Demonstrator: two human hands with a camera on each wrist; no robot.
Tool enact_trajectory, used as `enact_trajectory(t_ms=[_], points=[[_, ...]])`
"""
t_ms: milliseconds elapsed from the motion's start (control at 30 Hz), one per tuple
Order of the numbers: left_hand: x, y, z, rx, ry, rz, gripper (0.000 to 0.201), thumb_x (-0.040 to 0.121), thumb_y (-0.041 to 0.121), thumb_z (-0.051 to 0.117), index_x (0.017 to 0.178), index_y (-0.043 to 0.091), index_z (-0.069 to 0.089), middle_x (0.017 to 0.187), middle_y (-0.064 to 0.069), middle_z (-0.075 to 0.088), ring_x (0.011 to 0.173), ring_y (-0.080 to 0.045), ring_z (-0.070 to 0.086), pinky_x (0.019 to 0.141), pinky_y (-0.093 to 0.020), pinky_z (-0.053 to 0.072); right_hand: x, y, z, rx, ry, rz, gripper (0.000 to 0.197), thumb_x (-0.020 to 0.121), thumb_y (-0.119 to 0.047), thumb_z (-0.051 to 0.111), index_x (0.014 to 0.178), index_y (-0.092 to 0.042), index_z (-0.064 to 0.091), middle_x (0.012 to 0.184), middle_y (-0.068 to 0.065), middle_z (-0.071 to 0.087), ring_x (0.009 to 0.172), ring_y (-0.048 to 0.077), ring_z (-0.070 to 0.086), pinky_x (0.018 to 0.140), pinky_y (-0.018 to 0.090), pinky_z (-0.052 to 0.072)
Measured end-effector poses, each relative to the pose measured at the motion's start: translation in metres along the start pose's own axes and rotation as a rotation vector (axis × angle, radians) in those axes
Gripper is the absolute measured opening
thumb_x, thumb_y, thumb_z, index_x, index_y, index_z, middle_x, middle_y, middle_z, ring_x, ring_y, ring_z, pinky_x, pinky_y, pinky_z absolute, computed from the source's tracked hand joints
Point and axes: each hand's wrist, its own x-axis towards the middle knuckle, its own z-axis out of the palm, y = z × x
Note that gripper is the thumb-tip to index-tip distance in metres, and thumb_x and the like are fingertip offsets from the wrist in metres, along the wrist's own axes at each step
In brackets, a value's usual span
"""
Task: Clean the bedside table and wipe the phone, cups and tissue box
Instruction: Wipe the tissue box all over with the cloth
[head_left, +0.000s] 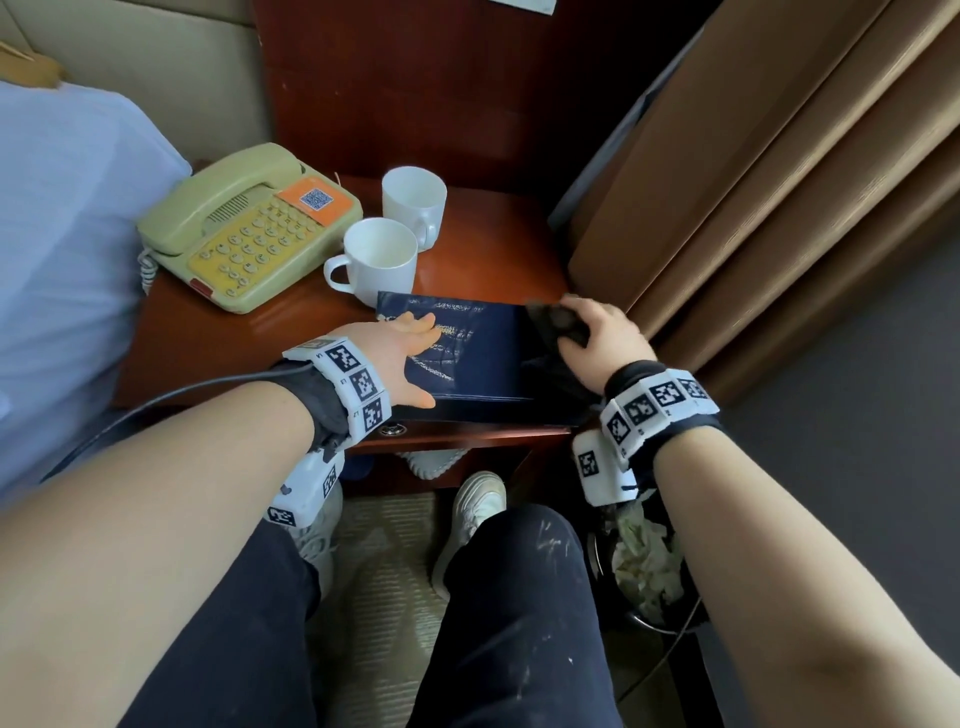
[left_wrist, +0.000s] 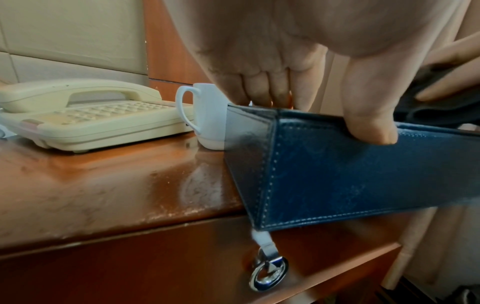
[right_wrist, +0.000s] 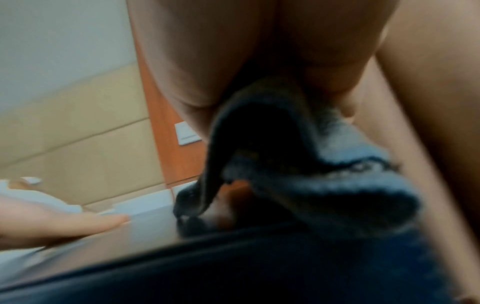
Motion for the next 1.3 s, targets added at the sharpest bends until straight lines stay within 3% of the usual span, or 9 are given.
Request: enact_trajectory(t_ms=[233, 367, 467, 667, 767, 900, 967, 1167, 1300], points=[[-0.012, -0.019, 0.012, -0.075, 0.102, -0.093, 0.104, 0.079, 0.058, 0.058, 0.149, 0.012, -0.002, 0.158, 0.001, -0.013, 0.146, -0.014, -0.009, 0.118, -0.028, 0.002, -0.009, -0.031, 0.019, -0.154, -0.098, -0.114, 0.049, 0.087, -0.021, 0.047, 0.135, -0.03, 0.044, 0.146, -0.001, 0.037, 0.126, 0.032, 0.034, 0.107, 0.037, 0.034], [-0.012, -0.021, 0.011, -0.075, 0.116, -0.087, 0.104, 0.077, 0.062, 0.058, 0.15, 0.016, 0.0, 0.158, 0.006, -0.012, 0.146, -0.009, -0.006, 0.117, -0.025, 0.008, -0.028, -0.053, 0.027, -0.152, -0.232, -0.554, 0.049, 0.077, -0.017, 0.05, 0.124, -0.029, 0.057, 0.143, -0.002, 0.044, 0.13, 0.026, 0.037, 0.11, 0.03, 0.026], [-0.013, -0.022, 0.01, -0.069, 0.105, -0.069, 0.103, 0.078, 0.059, 0.059, 0.15, 0.016, 0.0, 0.158, 0.006, -0.012, 0.146, -0.01, -0.005, 0.116, -0.025, 0.009, -0.028, -0.064, 0.003, -0.086, -0.496, -0.67, 0.045, 0.077, -0.006, 0.058, 0.119, -0.024, 0.063, 0.135, -0.001, 0.052, 0.126, 0.017, 0.044, 0.108, 0.022, 0.026], [-0.013, -0.029, 0.008, -0.077, 0.077, -0.029, 0.103, 0.079, 0.055, 0.061, 0.15, 0.016, -0.003, 0.157, 0.006, -0.015, 0.146, -0.009, -0.008, 0.116, -0.024, 0.008, 0.027, -0.06, 0.006, -0.046, -0.122, -0.166, 0.046, 0.083, -0.022, 0.052, 0.128, -0.031, 0.051, 0.136, 0.003, 0.05, 0.124, 0.029, 0.046, 0.105, 0.035, 0.039], [-0.011, -0.03, 0.009, -0.086, 0.096, -0.023, 0.103, 0.078, 0.056, 0.062, 0.15, 0.017, -0.001, 0.157, 0.007, -0.014, 0.145, -0.008, -0.007, 0.116, -0.024, 0.009, 0.011, -0.078, 0.02, -0.208, -0.253, -0.242, 0.05, 0.088, -0.02, 0.047, 0.135, -0.033, 0.043, 0.148, -0.004, 0.033, 0.132, 0.03, 0.028, 0.109, 0.039, 0.029], [-0.011, -0.033, 0.01, -0.115, 0.098, -0.02, 0.106, 0.076, 0.056, 0.064, 0.15, 0.016, -0.001, 0.157, 0.006, -0.013, 0.146, -0.009, -0.007, 0.116, -0.023, 0.008, -0.022, -0.088, 0.005, -0.235, -0.482, -0.59, 0.048, 0.084, -0.011, 0.052, 0.129, -0.03, 0.053, 0.145, -0.004, 0.04, 0.133, 0.018, 0.033, 0.111, 0.026, 0.022], [-0.011, -0.033, 0.009, -0.138, 0.102, -0.024, 0.106, 0.076, 0.054, 0.066, 0.15, 0.015, 0.0, 0.158, 0.006, -0.012, 0.146, -0.009, -0.006, 0.116, -0.023, 0.008, -0.021, -0.086, -0.012, -0.187, -0.573, -0.536, 0.045, 0.082, -0.01, 0.055, 0.122, -0.03, 0.059, 0.132, -0.005, 0.054, 0.122, 0.013, 0.047, 0.103, 0.022, 0.033], [-0.015, -0.035, 0.02, -0.308, 0.136, -0.179, 0.122, 0.069, 0.05, 0.074, 0.148, 0.017, -0.014, 0.157, 0.002, -0.016, 0.145, -0.018, 0.016, 0.113, -0.032, 0.028, 0.028, -0.087, 0.009, -0.106, -0.171, -0.087, 0.045, 0.085, -0.026, 0.053, 0.13, -0.03, 0.048, 0.135, 0.005, 0.048, 0.123, 0.032, 0.044, 0.101, 0.039, 0.041], [-0.012, -0.038, 0.029, -0.43, 0.153, -0.185, 0.103, 0.069, 0.051, 0.073, 0.148, 0.019, 0.015, 0.143, -0.011, 0.042, 0.124, -0.025, 0.048, 0.1, -0.036, 0.043, 0.013, -0.11, 0.028, -0.218, -0.221, -0.146, 0.048, 0.089, -0.022, 0.044, 0.136, -0.031, 0.039, 0.144, -0.001, 0.033, 0.13, 0.031, 0.028, 0.1, 0.044, 0.037]])
